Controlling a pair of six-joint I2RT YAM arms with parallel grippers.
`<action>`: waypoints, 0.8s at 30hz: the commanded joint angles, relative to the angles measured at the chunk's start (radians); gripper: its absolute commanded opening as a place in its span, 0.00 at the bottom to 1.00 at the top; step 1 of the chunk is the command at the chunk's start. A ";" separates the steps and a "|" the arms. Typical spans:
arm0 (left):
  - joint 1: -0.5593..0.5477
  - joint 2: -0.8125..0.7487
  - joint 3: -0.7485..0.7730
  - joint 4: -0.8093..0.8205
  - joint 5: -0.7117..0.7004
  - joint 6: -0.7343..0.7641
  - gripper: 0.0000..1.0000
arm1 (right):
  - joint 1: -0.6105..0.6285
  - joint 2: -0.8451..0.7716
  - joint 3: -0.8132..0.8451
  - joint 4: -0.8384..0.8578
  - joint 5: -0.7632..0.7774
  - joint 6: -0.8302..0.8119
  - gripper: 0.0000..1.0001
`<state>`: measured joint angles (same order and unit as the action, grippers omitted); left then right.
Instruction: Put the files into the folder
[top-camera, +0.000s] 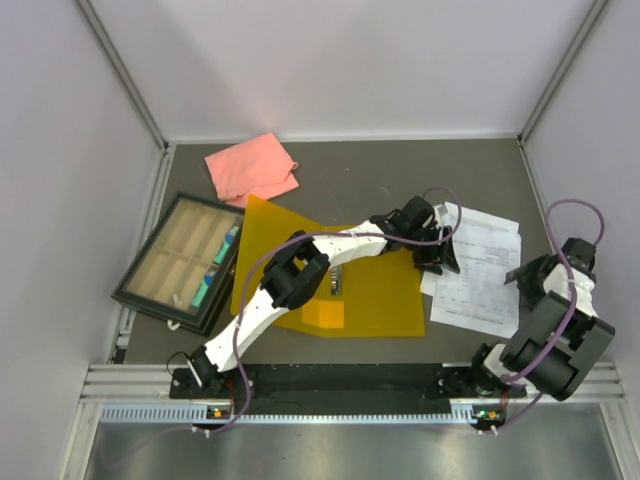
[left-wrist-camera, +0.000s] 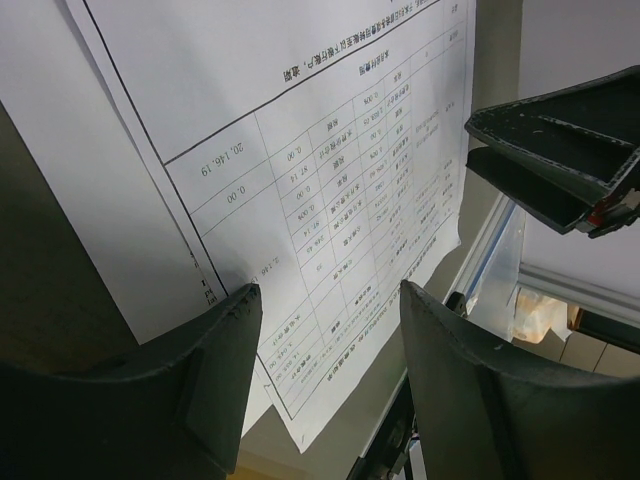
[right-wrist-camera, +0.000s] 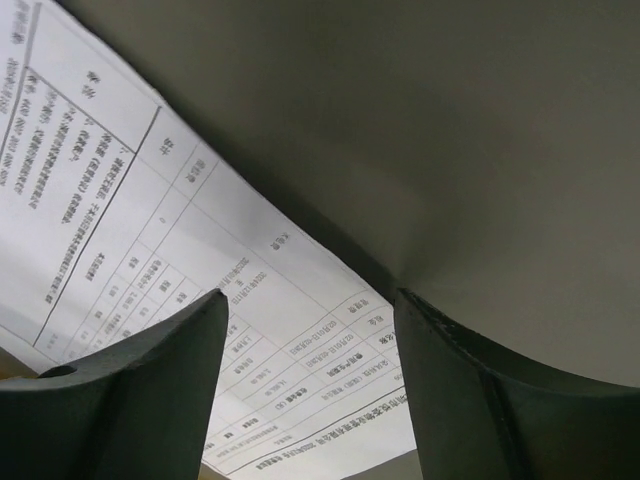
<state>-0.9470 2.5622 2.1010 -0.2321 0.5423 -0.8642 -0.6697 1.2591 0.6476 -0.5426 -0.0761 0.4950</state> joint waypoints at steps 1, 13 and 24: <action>0.005 0.059 -0.013 -0.059 -0.039 0.033 0.63 | 0.007 0.042 -0.016 0.027 -0.013 0.010 0.65; 0.005 0.064 -0.010 -0.052 -0.030 0.033 0.64 | 0.022 0.011 -0.013 0.032 0.059 -0.001 0.56; -0.003 -0.045 0.026 -0.094 -0.031 0.059 0.64 | 0.022 -0.056 0.007 0.032 0.087 -0.022 0.82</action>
<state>-0.9451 2.5633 2.1014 -0.2295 0.5591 -0.8612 -0.6548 1.2274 0.6346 -0.5213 0.0013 0.4904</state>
